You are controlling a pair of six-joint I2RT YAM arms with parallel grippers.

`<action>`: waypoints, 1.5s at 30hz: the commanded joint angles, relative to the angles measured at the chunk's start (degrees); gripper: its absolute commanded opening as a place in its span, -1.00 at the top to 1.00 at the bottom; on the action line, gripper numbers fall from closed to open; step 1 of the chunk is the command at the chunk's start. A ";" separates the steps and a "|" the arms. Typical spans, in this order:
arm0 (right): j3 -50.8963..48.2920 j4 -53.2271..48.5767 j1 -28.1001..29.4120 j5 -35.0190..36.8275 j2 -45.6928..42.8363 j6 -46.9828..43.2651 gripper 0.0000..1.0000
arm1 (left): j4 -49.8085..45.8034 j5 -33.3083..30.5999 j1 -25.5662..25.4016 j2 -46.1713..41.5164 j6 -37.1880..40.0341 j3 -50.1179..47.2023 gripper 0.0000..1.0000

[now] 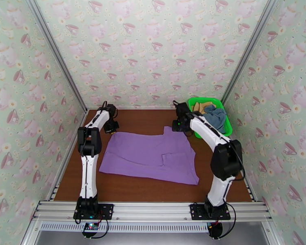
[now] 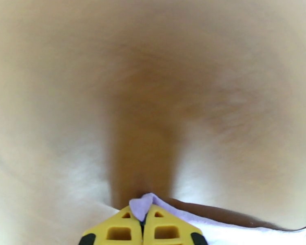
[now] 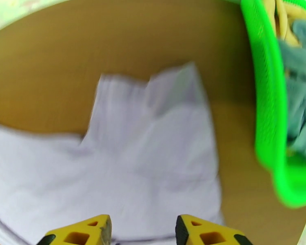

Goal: Fold and stack the mixed laundry pile

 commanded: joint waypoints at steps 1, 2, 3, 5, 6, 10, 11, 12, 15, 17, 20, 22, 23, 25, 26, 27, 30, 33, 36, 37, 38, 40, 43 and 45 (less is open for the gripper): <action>7.74 -4.35 -1.98 0.22 8.10 -3.02 0.06 | -0.16 -2.48 2.28 0.26 -0.22 -4.68 1.00; 9.94 -4.97 -2.38 0.30 10.35 -3.19 0.07 | 0.03 -2.40 2.31 0.34 -0.07 -5.00 1.00; 13.03 -5.68 -2.97 0.37 12.90 -3.41 0.08 | 0.28 -2.30 2.35 0.50 0.04 -5.30 1.00; 18.39 -7.12 -3.80 0.06 17.37 -3.94 0.11 | 0.63 -1.62 2.33 0.86 0.22 -5.48 1.00; 21.30 -8.01 -4.15 -0.07 19.69 -4.22 0.13 | 0.79 -1.14 2.35 0.98 0.21 -5.50 1.00; 30.39 -11.98 -4.88 -1.40 27.20 -4.74 0.15 | 1.12 -0.79 2.32 1.05 0.11 -5.43 1.00; 32.13 -12.72 -4.89 -2.24 28.85 -4.78 0.15 | 1.04 -0.96 2.35 1.12 0.13 -5.21 1.00; 33.57 -13.01 -4.88 -3.15 30.29 -4.68 0.15 | 0.85 -1.13 2.35 1.14 0.22 -5.08 1.00; 35.78 -13.50 -4.88 -5.14 33.69 -3.61 0.14 | 0.63 -1.14 2.31 0.82 0.35 -5.00 1.00; 36.79 -13.58 -4.88 -6.22 35.45 -2.72 0.14 | 0.62 -0.89 2.35 0.42 0.31 -5.03 1.00; 38.06 -14.20 -4.88 -8.01 37.97 -1.16 0.18 | 0.57 -0.54 2.35 -0.07 0.30 -4.91 1.00; 38.92 -14.58 -4.88 -8.48 39.42 -0.42 0.23 | 0.35 -0.36 2.33 -0.18 0.38 -4.69 1.00; 39.49 -14.81 -4.88 -8.49 40.19 -0.14 0.29 | 0.24 -0.27 2.35 -0.26 0.40 -4.60 1.00; 40.41 -14.91 -4.84 -8.52 41.47 0.29 0.50 | 0.30 0.05 2.29 -0.27 0.62 -4.68 1.00; 40.83 -14.98 -4.88 -8.48 41.85 0.51 0.62 | 0.44 0.21 2.27 -0.35 0.66 -4.70 1.00; 41.14 -14.91 -4.88 -8.49 42.19 0.54 0.79 | 0.55 0.33 2.27 -0.36 0.75 -4.80 1.00; 41.59 -14.65 -4.88 -7.32 41.91 0.51 1.00 | 1.29 1.11 2.18 -0.59 1.11 -5.39 1.00; 40.55 -14.56 -4.96 -4.94 38.87 -0.25 1.00 | 2.66 1.92 2.00 -1.94 1.78 -6.59 1.00; 37.04 -12.87 -5.46 -2.54 32.93 -0.82 1.00 | 4.03 2.62 1.73 -4.09 2.45 -7.78 1.00; 35.23 -11.91 -5.58 -2.15 30.64 -0.98 1.00 | 4.49 2.95 1.73 -5.04 2.74 -8.19 1.00; 33.48 -11.02 -5.80 -1.85 28.11 -1.13 1.00 | 4.97 3.11 1.63 -5.89 3.01 -8.47 1.00; 30.29 -10.43 -6.08 -1.61 23.67 -1.42 1.00 | 5.60 3.50 1.52 -7.40 3.53 -8.93 1.00; 26.44 -7.44 -6.20 -2.17 18.46 -1.74 1.00 | 6.32 3.86 1.47 -9.34 4.13 -9.59 1.00; 24.06 -6.87 -6.12 -2.79 16.09 -1.77 1.00 | 7.16 4.46 1.42 -10.69 4.42 -10.65 1.00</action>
